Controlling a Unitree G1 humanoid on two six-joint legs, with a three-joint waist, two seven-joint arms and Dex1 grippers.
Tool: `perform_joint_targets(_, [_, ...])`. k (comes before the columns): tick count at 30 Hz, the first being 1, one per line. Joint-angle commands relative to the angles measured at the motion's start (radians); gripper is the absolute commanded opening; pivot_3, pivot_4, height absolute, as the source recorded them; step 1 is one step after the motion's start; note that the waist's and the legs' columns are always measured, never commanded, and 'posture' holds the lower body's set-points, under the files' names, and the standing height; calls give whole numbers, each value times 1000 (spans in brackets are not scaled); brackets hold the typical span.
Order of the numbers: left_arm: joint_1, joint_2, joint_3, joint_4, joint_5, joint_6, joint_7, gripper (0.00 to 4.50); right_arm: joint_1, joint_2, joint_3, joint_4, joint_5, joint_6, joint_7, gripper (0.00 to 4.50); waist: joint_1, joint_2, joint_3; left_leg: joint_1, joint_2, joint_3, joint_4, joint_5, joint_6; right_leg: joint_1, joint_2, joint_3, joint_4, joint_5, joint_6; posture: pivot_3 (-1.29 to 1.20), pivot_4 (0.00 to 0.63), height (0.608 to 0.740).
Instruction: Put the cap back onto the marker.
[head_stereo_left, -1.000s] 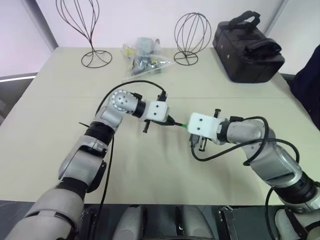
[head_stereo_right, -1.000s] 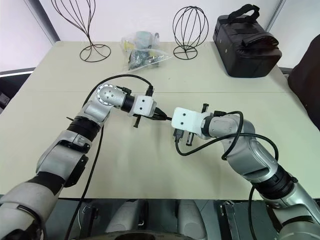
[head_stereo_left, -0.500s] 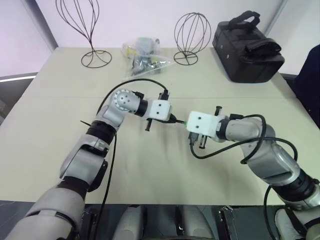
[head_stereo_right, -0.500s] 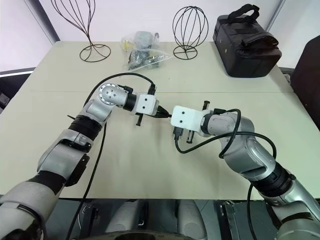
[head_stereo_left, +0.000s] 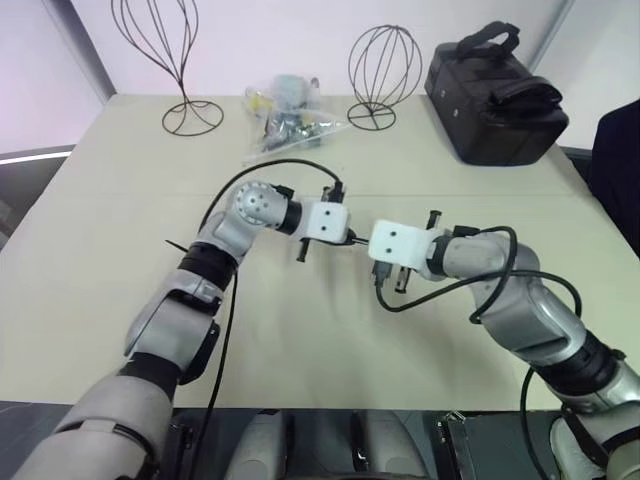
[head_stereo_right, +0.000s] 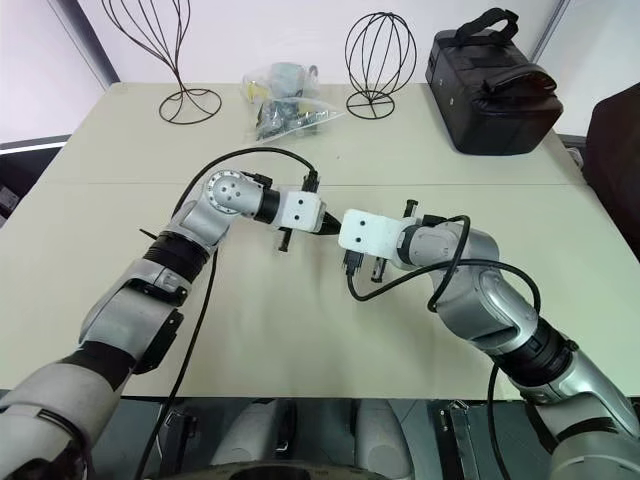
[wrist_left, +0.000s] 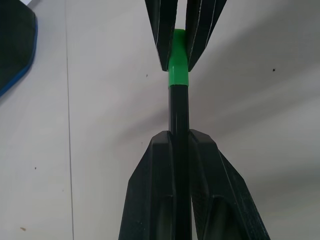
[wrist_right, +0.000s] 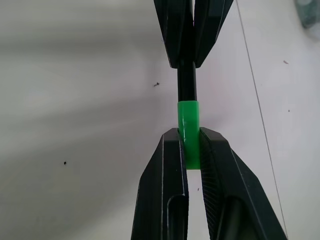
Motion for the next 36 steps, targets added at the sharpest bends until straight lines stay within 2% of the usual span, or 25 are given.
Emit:
perform_joint_targets(1, [-49, -54, -6, -44, -35, -61, 7, 0, -42, 34, 21, 4, -10, -28, -5, 61, 0, 0, 0, 0, 0, 0, 0, 0, 0, 0, 0, 0, 0, 0, 0, 0, 150, 740])
perform_joint_targets(13, [-39, -39, 5, -39, -47, -48, -5, 0, -8, 2, 4, -1, -23, -57, 4, 61, 1, 0, 0, 0, 0, 0, 0, 0, 0, 0, 0, 0, 0, 0, 0, 0, 150, 740])
perform_joint_targets(16, [-34, -28, 7, -42, -49, -48, -10, 0, 7, -19, -4, -3, -23, -68, 11, 1301, 4, 0, 0, 0, 0, 0, 0, 0, 0, 0, 0, 0, 0, 0, 0, 0, 150, 740])
perform_joint_targets(22, [6, 38, 24, -94, -76, -19, -45, 0, 72, -95, -56, -23, -21, -87, 23, 4246, -3, 0, 0, -1, 0, 0, 0, 0, 0, -1, 0, 0, 0, 0, 0, 0, 150, 740])
perform_joint_targets(23, [15, 53, 26, -107, -82, -11, -52, 0, 84, -107, -70, -28, -18, -87, 23, 4389, -4, 0, 0, -1, 0, 0, 0, 0, 0, -1, 0, 0, 1, 0, 0, 0, 150, 740])
perform_joint_targets(28, [64, 137, 29, -160, -92, 19, -71, 0, 168, -175, -168, -67, 12, -85, 36, 4389, 1, 0, 0, -1, 1, 0, 0, 0, 0, -2, 0, 1, 1, 0, 0, 0, 150, 740])
perform_joint_targets(32, [80, 151, 38, -185, -107, 61, -64, 0, 212, -133, -275, -104, 84, -46, 21, 4389, 4, 0, 0, -1, 1, 0, 0, 0, 0, -1, 0, 1, 1, 0, 0, 0, 150, 740])
perform_joint_targets(36, [102, 147, 65, -228, -180, 186, -111, 0, 243, -91, -365, -157, 156, 13, 17, 4389, 3, 0, 0, -1, 1, 0, 0, 0, 0, -1, 0, 1, 1, 0, 0, 0, 150, 740])
